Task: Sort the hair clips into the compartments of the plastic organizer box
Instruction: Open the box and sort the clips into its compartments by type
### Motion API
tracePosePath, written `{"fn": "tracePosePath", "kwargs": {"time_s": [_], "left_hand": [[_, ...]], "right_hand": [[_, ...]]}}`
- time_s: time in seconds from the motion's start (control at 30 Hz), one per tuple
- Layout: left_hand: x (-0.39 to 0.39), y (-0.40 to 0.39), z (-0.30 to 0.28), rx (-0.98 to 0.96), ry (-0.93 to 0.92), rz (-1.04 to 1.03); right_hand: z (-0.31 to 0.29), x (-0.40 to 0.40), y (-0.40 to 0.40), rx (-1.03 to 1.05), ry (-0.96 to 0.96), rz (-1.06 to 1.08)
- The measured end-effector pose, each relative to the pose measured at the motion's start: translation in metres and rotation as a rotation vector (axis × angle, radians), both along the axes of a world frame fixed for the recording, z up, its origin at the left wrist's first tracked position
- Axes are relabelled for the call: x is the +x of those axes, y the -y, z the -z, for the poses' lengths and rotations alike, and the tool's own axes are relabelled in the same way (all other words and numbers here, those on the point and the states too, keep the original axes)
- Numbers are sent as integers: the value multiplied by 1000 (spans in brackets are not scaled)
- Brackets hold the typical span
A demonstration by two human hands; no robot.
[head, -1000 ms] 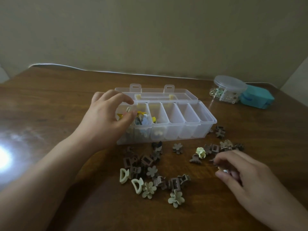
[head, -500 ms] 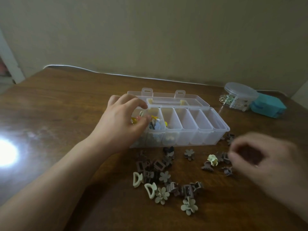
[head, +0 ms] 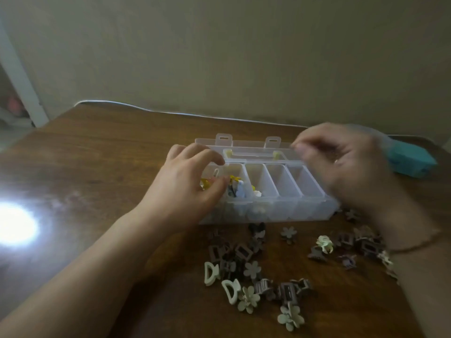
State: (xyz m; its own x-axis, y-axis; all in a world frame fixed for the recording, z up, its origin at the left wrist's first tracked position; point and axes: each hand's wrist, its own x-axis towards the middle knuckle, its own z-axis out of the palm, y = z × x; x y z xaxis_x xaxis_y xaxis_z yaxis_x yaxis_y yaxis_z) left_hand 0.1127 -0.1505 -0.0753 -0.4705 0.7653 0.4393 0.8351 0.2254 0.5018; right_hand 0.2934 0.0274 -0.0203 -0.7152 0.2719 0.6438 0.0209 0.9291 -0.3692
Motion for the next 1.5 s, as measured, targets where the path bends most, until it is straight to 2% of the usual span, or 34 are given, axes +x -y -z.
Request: {"fn": "tracePosePath", "kwargs": {"time_s": [0.1, 0.23, 0.27, 0.33, 0.4, 0.47, 0.57, 0.7, 0.97, 1.23, 1.37, 1.5], "left_hand": [[-2, -1, -1, -11, -17, -19], [-5, 0, -1, -4, -15, -22], [-5, 0, -1, -1, -8, -19], [-5, 0, 0, 21, -7, -12], [-8, 0, 2, 38, -17, 16], [-12, 3, 4, 2, 19, 94], [-20, 7, 9, -33, 49, 188], [-27, 3, 11, 7, -103, 147], [-53, 12, 20, -42, -98, 37], [-39, 15, 9, -11, -67, 124], [-30, 13, 8, -32, -68, 146], [-25, 11, 10, -40, -32, 190]], "right_hand": [[-18, 35, -30, -79, -140, 96], [5, 72, -70, -182, -142, 298], [14, 77, -77, -206, -89, 354], [24, 81, -85, -238, 179, 411], [26, 81, -89, -250, 461, 396], [23, 82, -91, -297, 650, 330], [23, 83, -91, -349, 775, 232], [27, 78, -85, -370, 878, 110], [15, 96, -84, -347, 973, 102], [5, 92, -60, -409, 1042, -54], [9, 75, -39, -274, 1023, -69], [19, 59, -20, -115, 920, -93]]}}
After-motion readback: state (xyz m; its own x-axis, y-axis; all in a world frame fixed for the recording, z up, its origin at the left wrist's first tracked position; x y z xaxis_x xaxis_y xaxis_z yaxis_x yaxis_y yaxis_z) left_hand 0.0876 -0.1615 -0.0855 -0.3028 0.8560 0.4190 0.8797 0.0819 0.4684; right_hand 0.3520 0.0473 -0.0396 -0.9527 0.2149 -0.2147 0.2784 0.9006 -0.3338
